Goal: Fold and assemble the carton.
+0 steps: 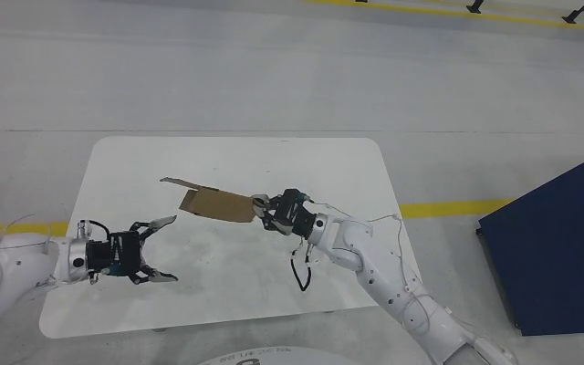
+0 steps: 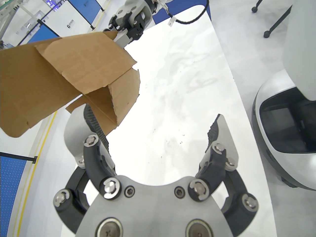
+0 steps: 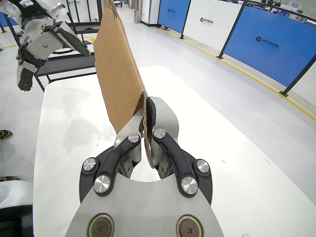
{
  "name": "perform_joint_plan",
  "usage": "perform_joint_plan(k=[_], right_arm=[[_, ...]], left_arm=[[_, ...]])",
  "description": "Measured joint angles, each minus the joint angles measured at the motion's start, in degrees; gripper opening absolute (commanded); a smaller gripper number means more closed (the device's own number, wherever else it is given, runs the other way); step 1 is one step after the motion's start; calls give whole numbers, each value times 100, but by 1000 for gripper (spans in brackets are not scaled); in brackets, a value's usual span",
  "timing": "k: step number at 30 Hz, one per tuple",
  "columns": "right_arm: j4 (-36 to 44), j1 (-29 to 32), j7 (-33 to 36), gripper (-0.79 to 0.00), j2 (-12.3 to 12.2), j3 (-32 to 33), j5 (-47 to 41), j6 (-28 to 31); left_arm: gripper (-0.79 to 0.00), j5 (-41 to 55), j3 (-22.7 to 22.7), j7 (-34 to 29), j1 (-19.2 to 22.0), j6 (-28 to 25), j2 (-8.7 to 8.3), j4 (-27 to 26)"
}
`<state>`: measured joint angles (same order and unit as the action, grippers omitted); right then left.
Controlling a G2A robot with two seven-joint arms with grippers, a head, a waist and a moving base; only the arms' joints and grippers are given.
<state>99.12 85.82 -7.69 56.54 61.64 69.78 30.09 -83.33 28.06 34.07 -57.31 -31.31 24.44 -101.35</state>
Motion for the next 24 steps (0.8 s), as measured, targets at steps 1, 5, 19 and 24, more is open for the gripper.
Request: perform_joint_plan(k=[1, 5, 19, 24], right_arm=[[12, 15, -8, -785, 0, 6, 21, 17], [52, 59, -28, -785, 2, 15, 93, 51], [113, 166, -131, -785, 17, 62, 307, 101], [85, 135, -102, -785, 34, 53, 285, 107]], left_arm=[[-18, 41, 11, -185, 13, -65, 32, -33], [-95, 304, 17, -603, 80, -239, 193, -38], [-332, 939, 25, -946, 427, -920, 783, 584], [-369, 919, 100, -812, 404, -962, 866, 790]])
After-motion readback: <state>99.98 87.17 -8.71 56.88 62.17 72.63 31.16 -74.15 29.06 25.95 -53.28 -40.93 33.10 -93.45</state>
